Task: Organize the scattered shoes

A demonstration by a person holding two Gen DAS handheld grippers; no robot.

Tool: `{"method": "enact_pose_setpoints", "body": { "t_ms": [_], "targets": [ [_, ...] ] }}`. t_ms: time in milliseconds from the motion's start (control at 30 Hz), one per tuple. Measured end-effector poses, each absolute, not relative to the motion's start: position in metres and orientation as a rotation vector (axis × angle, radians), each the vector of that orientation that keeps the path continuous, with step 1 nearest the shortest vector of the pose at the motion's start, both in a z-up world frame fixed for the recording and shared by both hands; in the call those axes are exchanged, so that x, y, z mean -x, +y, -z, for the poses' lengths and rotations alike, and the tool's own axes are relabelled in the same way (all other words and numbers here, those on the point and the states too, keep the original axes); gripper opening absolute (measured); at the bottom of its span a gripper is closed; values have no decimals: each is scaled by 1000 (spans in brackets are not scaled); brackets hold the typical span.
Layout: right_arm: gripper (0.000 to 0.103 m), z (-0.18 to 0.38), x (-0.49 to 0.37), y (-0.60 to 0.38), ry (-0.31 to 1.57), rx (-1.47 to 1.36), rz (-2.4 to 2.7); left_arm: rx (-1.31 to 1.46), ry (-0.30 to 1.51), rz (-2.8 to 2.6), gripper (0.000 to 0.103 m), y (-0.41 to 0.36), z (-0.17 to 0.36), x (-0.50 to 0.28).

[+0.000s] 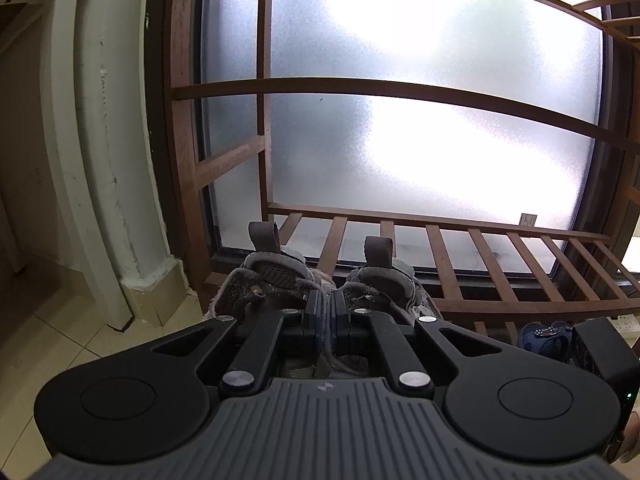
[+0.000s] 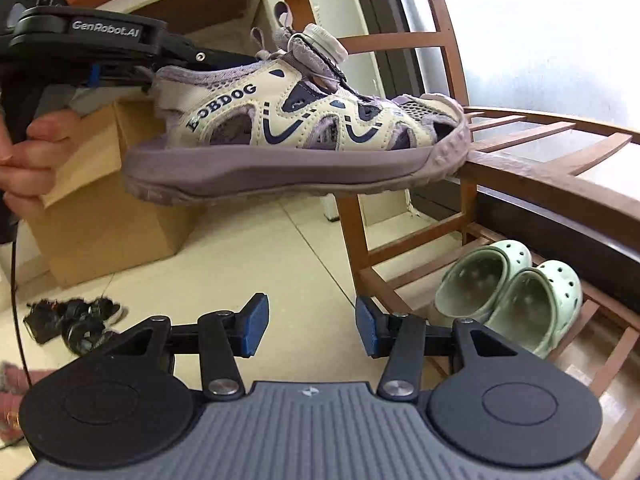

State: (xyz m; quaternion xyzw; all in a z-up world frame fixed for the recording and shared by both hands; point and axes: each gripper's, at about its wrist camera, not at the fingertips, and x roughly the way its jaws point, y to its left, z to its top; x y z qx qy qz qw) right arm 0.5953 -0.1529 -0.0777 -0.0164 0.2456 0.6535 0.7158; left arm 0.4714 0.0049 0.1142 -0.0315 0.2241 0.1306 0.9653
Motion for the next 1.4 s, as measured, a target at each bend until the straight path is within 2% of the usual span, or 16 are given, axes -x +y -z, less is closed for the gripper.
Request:
{"method": "enact_pose_setpoints", "body": {
  "t_ms": [67, 233, 333, 367, 567, 767, 1200, 1300, 1400],
  "targets": [
    [61, 74, -591, -151, 523, 29, -1455, 72, 453, -265, 5, 5, -114, -471],
    [63, 64, -577, -156, 501, 40, -1473, 79, 453, -267, 5, 6, -115, -473],
    [77, 51, -570, -167, 519, 65, -1439, 83, 454, -269, 5, 6, -114, -472],
    [79, 46, -570, -173, 524, 74, -1427, 85, 454, -269, 5, 7, -114, -472],
    [80, 7, -589, -190, 523, 184, -1352, 96, 453, -274, 5, 8, -113, -472],
    [80, -24, -614, -189, 602, 125, -1345, 106, 452, -278, 5, 10, -112, -472],
    [79, -85, -620, -137, 522, 225, -1373, 110, 455, -284, 5, 11, -109, -469],
    [78, -95, -621, -127, 512, 310, -1402, 109, 455, -283, 5, 11, -107, -469],
    [78, -108, -614, -113, 444, 535, -1450, 112, 454, -284, 5, 12, -105, -468]
  ]
}}
